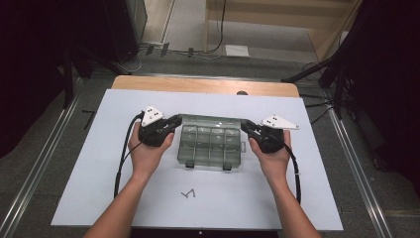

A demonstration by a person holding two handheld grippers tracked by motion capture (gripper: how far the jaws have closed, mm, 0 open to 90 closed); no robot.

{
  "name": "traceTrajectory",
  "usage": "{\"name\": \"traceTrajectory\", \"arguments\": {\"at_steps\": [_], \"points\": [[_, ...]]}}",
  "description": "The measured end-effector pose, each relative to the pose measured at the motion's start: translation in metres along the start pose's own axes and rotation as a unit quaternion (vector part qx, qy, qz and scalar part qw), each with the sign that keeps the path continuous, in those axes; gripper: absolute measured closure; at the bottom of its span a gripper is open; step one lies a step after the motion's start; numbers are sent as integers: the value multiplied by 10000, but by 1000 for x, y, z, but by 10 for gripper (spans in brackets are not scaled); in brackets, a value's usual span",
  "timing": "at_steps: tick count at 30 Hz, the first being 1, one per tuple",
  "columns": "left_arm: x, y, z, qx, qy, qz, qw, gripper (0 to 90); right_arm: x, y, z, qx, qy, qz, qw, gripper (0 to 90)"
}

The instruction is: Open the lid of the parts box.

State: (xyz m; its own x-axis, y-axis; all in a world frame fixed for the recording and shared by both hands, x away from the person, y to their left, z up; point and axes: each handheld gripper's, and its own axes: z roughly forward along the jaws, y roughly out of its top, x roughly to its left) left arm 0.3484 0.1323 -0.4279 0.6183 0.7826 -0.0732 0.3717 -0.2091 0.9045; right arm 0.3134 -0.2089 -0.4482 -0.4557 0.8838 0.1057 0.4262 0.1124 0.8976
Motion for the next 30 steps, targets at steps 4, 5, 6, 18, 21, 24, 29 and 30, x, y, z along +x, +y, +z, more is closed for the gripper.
{"name": "traceTrajectory", "arguments": {"at_steps": [4, 5, 6, 18, 21, 24, 29, 30], "points": [[3, 3, 6, 90, 2, -60, 9999, 805, -4, 2, 7, 15, 0, 148, 9999, 785], [3, 3, 9, 108, 59, -89, 9999, 804, -5, 1, 8, 23, -27, 158, 9999, 786], [3, 3, 9, 108, 59, -89, 9999, 804, -5, 1, 8, 23, -27, 158, 9999, 786], [12, 1, 27, 197, 100, -191, 9996, 804, -13, 1, 27, 176, -124, 129, 9997, 793], [15, -1, 34, 224, 100, -254, 9994, 804, -17, 1, 32, 188, -121, 150, 9996, 795], [17, -2, 37, 216, 94, -300, 9993, 804, -19, 0, 35, 201, -128, 187, 9995, 795], [21, -2, 44, 301, 98, -336, 9989, 804, -22, -2, 42, 241, -122, 283, 9992, 796], [21, -2, 44, 301, 98, -336, 9989, 804, -22, -2, 42, 241, -122, 283, 9992, 796]]}}
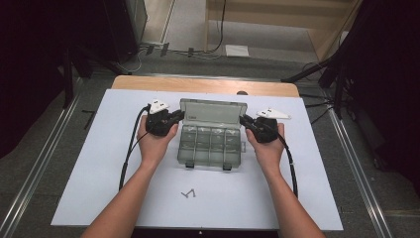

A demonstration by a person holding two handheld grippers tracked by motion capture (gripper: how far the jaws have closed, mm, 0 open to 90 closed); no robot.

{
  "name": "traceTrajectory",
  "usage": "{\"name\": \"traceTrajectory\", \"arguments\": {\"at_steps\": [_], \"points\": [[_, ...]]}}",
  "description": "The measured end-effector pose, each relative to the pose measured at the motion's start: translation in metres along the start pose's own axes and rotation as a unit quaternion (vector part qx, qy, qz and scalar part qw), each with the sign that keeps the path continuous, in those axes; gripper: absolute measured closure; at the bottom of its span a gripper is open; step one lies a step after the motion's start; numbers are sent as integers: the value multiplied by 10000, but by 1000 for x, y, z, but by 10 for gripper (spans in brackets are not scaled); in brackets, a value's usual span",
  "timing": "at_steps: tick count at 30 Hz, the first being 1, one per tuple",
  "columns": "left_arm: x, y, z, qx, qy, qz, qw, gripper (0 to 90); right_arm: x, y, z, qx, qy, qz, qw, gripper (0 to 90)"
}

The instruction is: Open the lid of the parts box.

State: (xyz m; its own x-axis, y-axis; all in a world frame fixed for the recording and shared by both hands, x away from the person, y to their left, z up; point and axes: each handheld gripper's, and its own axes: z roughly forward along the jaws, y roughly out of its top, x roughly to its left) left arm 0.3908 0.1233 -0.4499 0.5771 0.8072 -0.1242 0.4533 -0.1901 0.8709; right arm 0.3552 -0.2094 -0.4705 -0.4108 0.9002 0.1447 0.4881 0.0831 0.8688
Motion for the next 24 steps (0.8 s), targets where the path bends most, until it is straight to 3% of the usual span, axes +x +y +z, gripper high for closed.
{"name": "traceTrajectory", "arguments": {"at_steps": [4, 24], "points": [[1, 0, 4, 62, 30, -7, 10000, 803, -2, -2, 5, 28, 18, 184, 9998, 795], [13, -7, 22, 303, -78, -252, 9992, 802, -12, -4, 29, 331, -63, 247, 9991, 817]]}}
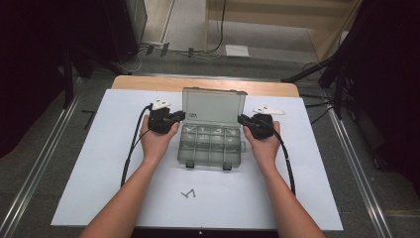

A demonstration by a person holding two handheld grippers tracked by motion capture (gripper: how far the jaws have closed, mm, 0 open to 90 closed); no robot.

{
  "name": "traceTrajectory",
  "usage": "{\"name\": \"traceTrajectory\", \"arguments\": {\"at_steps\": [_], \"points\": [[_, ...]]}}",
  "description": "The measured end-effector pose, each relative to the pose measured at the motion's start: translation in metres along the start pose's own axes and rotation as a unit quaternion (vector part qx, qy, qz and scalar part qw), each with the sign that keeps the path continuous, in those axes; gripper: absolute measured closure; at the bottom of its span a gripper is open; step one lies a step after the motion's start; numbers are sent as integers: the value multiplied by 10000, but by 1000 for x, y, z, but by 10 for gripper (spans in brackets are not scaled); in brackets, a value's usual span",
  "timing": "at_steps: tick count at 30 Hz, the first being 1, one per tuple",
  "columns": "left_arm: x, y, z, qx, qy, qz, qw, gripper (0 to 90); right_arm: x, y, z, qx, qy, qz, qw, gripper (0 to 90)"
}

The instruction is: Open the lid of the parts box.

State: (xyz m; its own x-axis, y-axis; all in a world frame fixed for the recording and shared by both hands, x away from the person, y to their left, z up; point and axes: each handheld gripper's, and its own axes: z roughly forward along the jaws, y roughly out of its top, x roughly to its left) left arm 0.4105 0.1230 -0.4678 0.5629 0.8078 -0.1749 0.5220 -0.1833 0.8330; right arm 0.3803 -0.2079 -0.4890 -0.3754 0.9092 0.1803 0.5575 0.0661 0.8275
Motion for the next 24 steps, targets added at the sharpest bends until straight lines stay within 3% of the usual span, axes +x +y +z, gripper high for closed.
{"name": "traceTrajectory", "arguments": {"at_steps": [4, 6, 9, 12, 16, 19, 24], "points": [[1, -1, 2, 26, -120, -78, 9999, 804, -2, 1, 4, 38, -9, 51, 10000, 823], [-2, -2, 6, 109, -181, -15, 9998, 803, -2, 2, 7, 39, 60, 67, 10000, 826], [-7, -3, 9, 155, -97, 109, 9998, 803, -1, 3, 9, 39, 49, -32, 10000, 825], [-5, -2, 6, 67, -127, -7, 9999, 803, 0, 5, 12, 96, 43, 32, 9999, 822], [-2, -2, 0, 4, 63, -18, 10000, 803, -1, 5, 14, 107, 5, -32, 9999, 815], [1, -6, 2, 72, 297, -172, 9994, 789, 0, 4, 15, 126, -19, 44, 9999, 810], [3, -8, 7, 149, 298, -264, 9991, 785, -1, 3, 16, 183, -113, 5, 9998, 826]]}}
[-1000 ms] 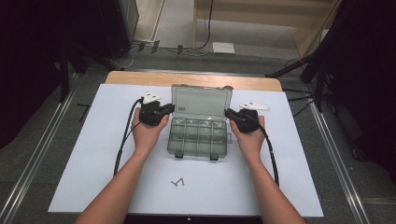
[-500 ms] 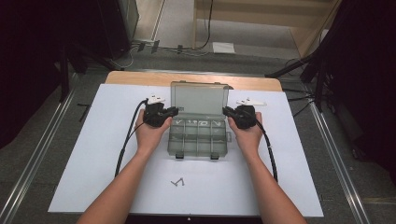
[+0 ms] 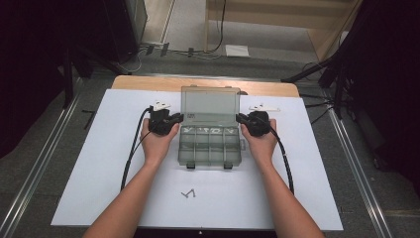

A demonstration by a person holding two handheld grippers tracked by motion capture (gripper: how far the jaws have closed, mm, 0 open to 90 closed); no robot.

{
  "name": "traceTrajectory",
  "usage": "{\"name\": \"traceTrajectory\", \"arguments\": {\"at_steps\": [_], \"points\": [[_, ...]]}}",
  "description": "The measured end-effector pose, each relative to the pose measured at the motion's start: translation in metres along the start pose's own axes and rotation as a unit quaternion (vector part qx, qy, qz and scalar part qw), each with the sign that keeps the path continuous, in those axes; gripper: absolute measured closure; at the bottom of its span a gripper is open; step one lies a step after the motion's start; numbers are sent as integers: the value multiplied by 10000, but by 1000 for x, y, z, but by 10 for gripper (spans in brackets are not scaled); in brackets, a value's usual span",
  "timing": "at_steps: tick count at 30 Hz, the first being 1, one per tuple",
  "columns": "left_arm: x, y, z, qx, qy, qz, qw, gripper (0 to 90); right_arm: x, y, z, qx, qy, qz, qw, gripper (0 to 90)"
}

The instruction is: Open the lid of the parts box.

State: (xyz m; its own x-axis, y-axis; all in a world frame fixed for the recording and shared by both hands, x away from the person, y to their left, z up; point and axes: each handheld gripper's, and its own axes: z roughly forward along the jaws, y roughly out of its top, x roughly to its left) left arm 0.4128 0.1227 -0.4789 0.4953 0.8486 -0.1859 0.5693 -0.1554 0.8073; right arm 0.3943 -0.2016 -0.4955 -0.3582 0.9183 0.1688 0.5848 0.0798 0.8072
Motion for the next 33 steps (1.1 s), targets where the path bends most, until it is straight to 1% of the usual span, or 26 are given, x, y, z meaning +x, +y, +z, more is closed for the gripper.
{"name": "traceTrajectory", "arguments": {"at_steps": [3, 6, 7, 8, 9, 10, 12, 13, 14, 15, 18, 20, 21, 23, 24, 25, 26, 27, 28, 29, 30, 31, 32, 33], "points": [[3, 0, 4, 83, -29, -120, 9999, 785, -1, 0, 2, 18, -7, -20, 10000, 830], [5, -1, 7, 180, -49, -182, 9997, 785, -2, -1, 4, 56, -9, 34, 10000, 831], [6, -2, 11, 238, -70, -180, 9995, 786, -2, -1, 6, 83, -1, 73, 9999, 832], [6, -2, 11, 238, -70, -180, 9995, 786, -2, -1, 6, 83, -1, 73, 9999, 832], [6, -2, 13, 316, -60, -155, 9994, 786, -3, -2, 8, 118, 7, 84, 9999, 834], [6, -2, 13, 316, -60, -155, 9994, 786, -4, -2, 9, 121, 3, 89, 9999, 834], [8, -4, 15, 368, -76, -197, 9991, 786, -4, -3, 10, 157, 27, 111, 9998, 834], [9, -5, 17, 421, -90, -185, 9989, 787, -5, -4, 12, 219, 47, 154, 9996, 831], [9, -6, 17, 424, -84, -198, 9989, 785, -5, -5, 13, 232, 61, 134, 9996, 828], [9, -6, 17, 430, -102, -208, 9988, 786, -5, -5, 14, 246, 55, 174, 9995, 825], [9, -6, 18, 428, -98, -199, 9988, 786, -5, -6, 15, 272, 50, 153, 9995, 816], [9, -6, 18, 434, -113, -204, 9988, 786, -5, -6, 15, 289, 64, 186, 9994, 801], [9, -5, 17, 444, -108, -192, 9988, 785, -6, -6, 15, 273, 16, 152, 9995, 765], [9, -5, 16, 442, -127, -161, 9988, 786, -6, -6, 15, 269, 19, 174, 9995, 748], [9, -5, 16, 445, -140, -153, 9988, 785, -8, -7, 13, 244, 40, 185, 9995, 683], [9, -5, 14, 471, -167, -135, 9987, 784, -9, -7, 12, 194, 44, 160, 9997, 655], [9, -5, 14, 471, -167, -135, 9987, 784, -9, -7, 12, 194, 44, 160, 9997, 655], [9, -4, 13, 488, -207, -147, 9985, 677, -8, -9, 9, 182, 58, 40, 9998, 609], [9, -4, 12, 515, -226, -137, 9983, 673, -8, -10, 7, 160, 56, -46, 9998, 581], [9, -3, 11, 539, -252, -147, 9981, 673, -8, -10, 7, 160, 56, -46, 9998, 581], [10, -3, 9, 557, -252, -137, 9980, 669, -8, -11, 5, 131, 51, -63, 9999, 553], [10, -2, 8, 562, -243, -149, 9980, 619, -9, -12, 3, 85, 56, -81, 9999, 526], [10, -1, 6, 571, -281, -154, 9979, 591, -10, -12, 0, 37, 69, -68, 9999, 492], [10, 0, 3, 602, -316, -132, 9976, 538, -12, -13, -6, -42, 160, -9, 9999, 425]]}}
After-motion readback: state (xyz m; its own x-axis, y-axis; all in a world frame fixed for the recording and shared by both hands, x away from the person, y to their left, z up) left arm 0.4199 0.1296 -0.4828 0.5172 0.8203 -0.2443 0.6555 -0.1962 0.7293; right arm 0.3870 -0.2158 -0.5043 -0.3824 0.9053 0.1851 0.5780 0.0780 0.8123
